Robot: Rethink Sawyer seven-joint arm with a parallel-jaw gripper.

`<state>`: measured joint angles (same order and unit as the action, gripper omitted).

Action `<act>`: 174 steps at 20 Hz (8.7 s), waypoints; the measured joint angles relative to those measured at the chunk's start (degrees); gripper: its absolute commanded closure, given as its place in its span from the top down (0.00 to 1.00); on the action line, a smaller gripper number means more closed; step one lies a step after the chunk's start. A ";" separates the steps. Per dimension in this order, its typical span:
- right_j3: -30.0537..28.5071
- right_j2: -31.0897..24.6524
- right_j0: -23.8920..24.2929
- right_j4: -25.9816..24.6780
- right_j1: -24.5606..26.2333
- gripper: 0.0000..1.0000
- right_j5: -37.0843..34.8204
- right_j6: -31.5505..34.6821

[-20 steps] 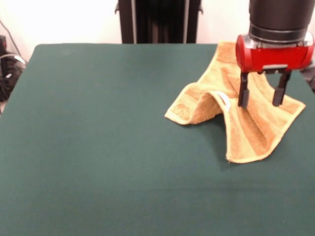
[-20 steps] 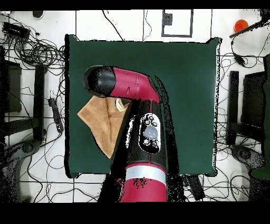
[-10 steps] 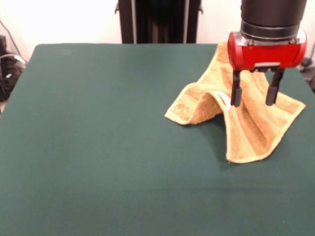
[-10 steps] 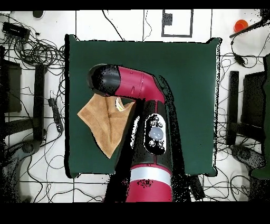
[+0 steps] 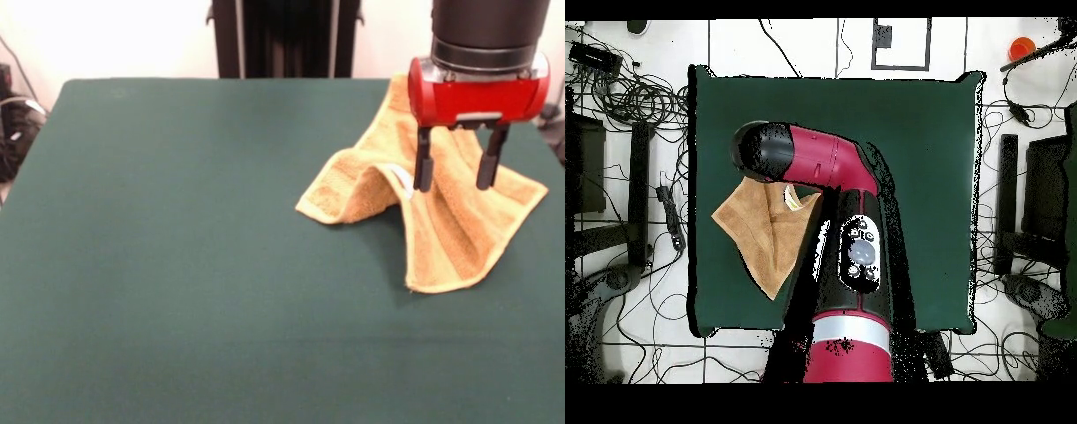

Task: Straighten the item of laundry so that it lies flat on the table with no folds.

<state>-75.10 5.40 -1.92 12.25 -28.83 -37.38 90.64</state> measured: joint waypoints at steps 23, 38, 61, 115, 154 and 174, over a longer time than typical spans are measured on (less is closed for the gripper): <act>0.02 -0.02 0.37 -8.86 0.11 1.00 -1.17 0.00; 0.02 -0.12 1.10 -9.86 0.34 1.00 -1.16 0.00; 0.02 -0.30 1.13 -9.86 0.83 1.00 -1.16 0.00; 0.05 -8.80 5.90 -14.94 3.18 1.00 -1.15 0.00; -0.91 -9.03 6.50 -15.10 3.23 1.00 -1.15 0.00; -4.48 -9.02 5.64 -15.09 3.00 1.00 -1.14 0.00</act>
<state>-79.58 -3.62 3.71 -2.84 -25.83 -38.52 90.64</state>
